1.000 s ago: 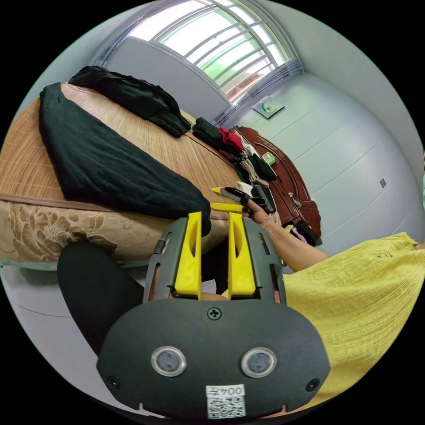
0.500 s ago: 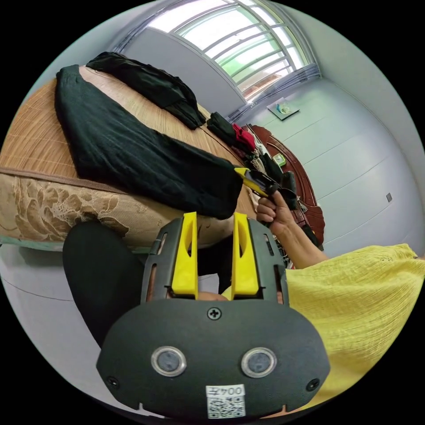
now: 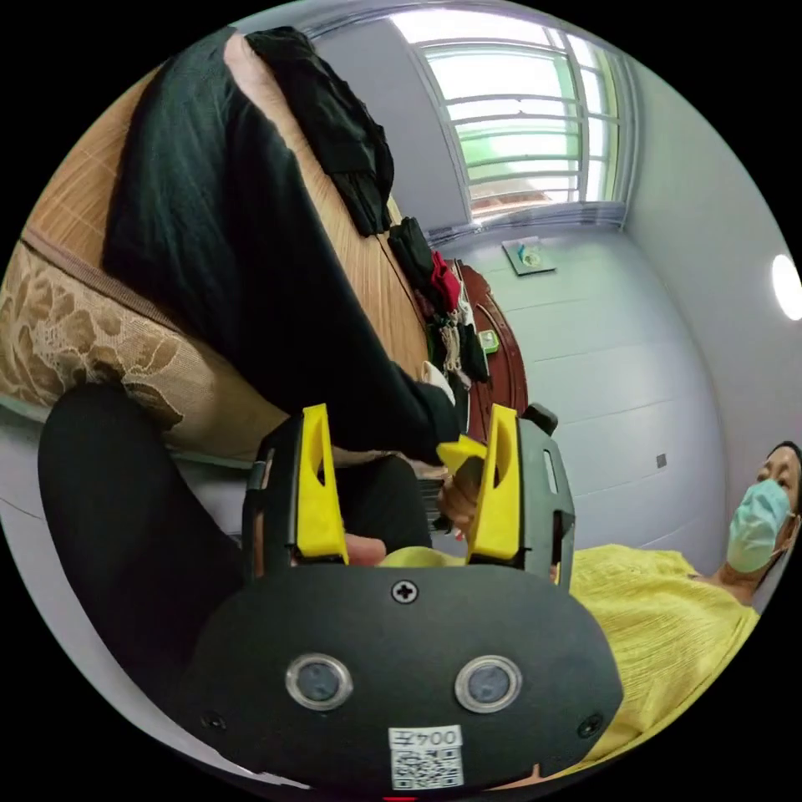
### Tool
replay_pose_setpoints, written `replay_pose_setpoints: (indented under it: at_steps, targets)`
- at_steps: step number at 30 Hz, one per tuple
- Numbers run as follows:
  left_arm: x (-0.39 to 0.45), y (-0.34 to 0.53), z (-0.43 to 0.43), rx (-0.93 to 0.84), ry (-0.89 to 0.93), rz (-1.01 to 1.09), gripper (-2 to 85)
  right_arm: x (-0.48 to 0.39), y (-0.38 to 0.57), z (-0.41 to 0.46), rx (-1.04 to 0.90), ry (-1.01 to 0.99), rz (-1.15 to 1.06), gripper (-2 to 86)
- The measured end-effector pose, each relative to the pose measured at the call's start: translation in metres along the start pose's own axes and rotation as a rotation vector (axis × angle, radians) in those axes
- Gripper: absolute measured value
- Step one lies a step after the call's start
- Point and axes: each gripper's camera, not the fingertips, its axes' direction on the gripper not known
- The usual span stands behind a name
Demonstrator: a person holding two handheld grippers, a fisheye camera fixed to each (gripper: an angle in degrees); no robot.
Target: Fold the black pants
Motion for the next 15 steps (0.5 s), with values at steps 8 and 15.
replay_pose_setpoints:
  at_steps: [8,15]
  targets:
    - [-0.018,-0.050,0.031,-0.190,-0.085,0.027,7.2,0.017,0.001,0.000,-0.085,0.046,-0.073,3.5]
    - [0.039,-0.048,-0.064,0.101,0.138,0.306,5.8,0.157,0.077,-0.093,0.280,-0.281,0.474,18.5]
